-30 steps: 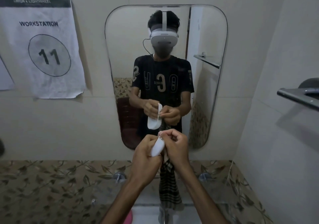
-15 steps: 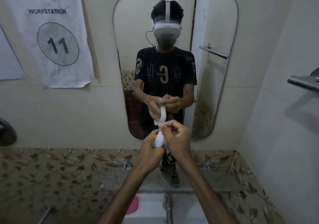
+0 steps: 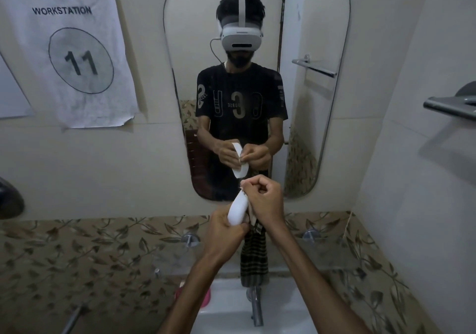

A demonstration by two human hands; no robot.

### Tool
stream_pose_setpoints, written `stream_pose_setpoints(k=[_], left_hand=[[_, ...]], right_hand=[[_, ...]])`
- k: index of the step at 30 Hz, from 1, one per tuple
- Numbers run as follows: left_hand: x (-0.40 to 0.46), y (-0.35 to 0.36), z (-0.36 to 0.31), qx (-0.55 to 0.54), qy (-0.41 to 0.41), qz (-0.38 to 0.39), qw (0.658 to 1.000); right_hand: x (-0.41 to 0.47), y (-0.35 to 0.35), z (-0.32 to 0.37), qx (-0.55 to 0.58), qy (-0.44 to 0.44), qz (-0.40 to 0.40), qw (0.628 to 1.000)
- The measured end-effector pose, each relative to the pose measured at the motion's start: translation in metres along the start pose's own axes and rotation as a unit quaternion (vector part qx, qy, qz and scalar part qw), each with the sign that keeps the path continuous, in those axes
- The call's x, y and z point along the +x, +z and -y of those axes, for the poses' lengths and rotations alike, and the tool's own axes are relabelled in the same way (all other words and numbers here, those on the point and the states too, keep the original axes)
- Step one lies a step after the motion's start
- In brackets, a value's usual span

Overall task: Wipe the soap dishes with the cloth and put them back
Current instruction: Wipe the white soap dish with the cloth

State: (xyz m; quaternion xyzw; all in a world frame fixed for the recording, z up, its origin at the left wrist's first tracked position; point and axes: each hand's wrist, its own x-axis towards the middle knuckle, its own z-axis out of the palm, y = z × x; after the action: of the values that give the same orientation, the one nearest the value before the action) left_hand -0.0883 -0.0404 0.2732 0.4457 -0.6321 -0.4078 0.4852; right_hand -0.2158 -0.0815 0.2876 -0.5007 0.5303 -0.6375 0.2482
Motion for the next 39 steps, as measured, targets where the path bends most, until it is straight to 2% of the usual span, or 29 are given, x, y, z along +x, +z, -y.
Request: stream_pose_setpoints(k=[3, 6, 10, 12, 14, 16, 19, 22, 25, 27, 29, 31, 36, 39], left_hand=[[-0.006, 0.003, 0.0, -0.021, -0.007, -0.022, 1.0], [-0.009, 0.004, -0.002, -0.042, -0.012, -0.037, 0.998], [-0.01, 0.001, -0.001, -0.091, -0.011, -0.026, 0.995], [-0.011, 0.0, -0.002, -0.091, -0.015, -0.017, 0.996], [-0.01, -0.005, -0.003, -0.084, -0.015, 0.008, 0.996], [-0.004, -0.015, -0.008, -0.063, -0.03, 0.068, 0.995], [0.011, -0.028, -0.016, 0.033, -0.064, 0.153, 0.986], [0.02, -0.027, -0.023, 0.123, -0.027, 0.151, 0.98], [0.016, -0.017, -0.025, 0.069, 0.029, 0.104, 0.992], [0.01, -0.011, -0.023, 0.04, 0.055, 0.072, 0.995], [0.005, -0.008, -0.022, 0.027, 0.07, 0.063, 0.995], [0.005, -0.008, -0.02, 0.012, 0.083, 0.067, 0.994], [0.01, -0.006, -0.015, -0.027, 0.071, 0.05, 0.996], [0.009, -0.003, -0.011, -0.034, 0.063, 0.043, 0.997]], right_hand=[[0.005, -0.002, -0.001, -0.007, 0.016, 0.013, 1.0], [0.008, -0.004, 0.002, 0.021, 0.071, 0.022, 0.997], [0.015, -0.009, 0.007, 0.084, 0.175, 0.119, 0.974], [0.018, -0.012, 0.007, 0.082, 0.211, 0.153, 0.962], [0.019, -0.014, 0.005, 0.073, 0.199, 0.152, 0.965], [0.017, -0.017, 0.003, 0.065, 0.162, 0.139, 0.975], [0.01, -0.02, 0.001, 0.007, 0.047, 0.123, 0.991], [-0.005, -0.014, 0.005, -0.058, -0.079, 0.12, 0.988], [-0.017, -0.008, 0.008, -0.068, -0.162, 0.088, 0.98], [-0.011, -0.01, 0.01, -0.046, -0.119, 0.059, 0.99], [-0.001, -0.014, 0.01, -0.003, -0.018, 0.071, 0.997], [0.003, -0.017, 0.008, 0.035, 0.033, 0.081, 0.996], [-0.008, -0.005, 0.005, -0.012, -0.07, 0.035, 0.997], [-0.007, -0.003, -0.004, -0.008, -0.063, 0.031, 0.998]])
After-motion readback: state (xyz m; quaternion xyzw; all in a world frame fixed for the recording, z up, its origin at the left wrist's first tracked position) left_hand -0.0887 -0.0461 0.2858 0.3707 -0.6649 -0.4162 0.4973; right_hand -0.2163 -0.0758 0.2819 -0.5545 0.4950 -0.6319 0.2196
